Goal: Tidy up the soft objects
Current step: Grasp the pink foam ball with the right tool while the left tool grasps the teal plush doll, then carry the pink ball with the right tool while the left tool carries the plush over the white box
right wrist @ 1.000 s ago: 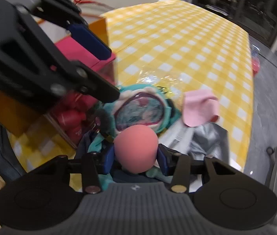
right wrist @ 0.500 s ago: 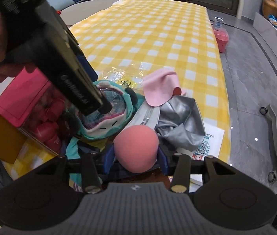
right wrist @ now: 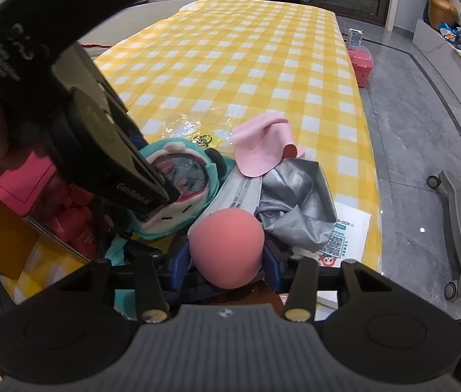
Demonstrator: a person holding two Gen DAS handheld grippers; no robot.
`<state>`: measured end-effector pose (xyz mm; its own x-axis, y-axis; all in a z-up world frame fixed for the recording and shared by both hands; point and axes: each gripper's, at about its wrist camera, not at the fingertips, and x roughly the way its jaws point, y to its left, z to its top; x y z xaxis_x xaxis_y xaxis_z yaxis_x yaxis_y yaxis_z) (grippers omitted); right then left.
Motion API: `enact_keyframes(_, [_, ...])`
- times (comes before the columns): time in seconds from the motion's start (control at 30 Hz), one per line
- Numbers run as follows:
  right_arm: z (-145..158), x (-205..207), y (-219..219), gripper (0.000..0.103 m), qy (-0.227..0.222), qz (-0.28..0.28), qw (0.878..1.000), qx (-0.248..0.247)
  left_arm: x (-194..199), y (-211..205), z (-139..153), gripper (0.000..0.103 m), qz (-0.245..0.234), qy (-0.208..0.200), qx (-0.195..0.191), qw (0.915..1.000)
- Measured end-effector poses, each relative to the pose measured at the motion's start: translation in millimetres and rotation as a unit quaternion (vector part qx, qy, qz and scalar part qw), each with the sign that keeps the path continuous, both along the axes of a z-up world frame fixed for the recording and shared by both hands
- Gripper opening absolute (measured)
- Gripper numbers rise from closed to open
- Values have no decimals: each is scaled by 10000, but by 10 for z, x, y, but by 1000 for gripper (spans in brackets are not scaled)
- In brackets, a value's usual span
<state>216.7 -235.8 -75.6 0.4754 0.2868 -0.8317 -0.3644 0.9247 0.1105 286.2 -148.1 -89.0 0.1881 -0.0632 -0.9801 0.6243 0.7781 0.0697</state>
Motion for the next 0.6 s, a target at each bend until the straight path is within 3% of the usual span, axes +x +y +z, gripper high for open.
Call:
enact_keyframes(0.37, [134,-92,-11,46,-112,-62,9997,-204,-304,184,592,22,148,-546,-541,9969])
enact_keyframes(0.6, [365,-220,8,46,-342,-93,9988,-352,-608,374,1116,21,296,-1154,-993,9879])
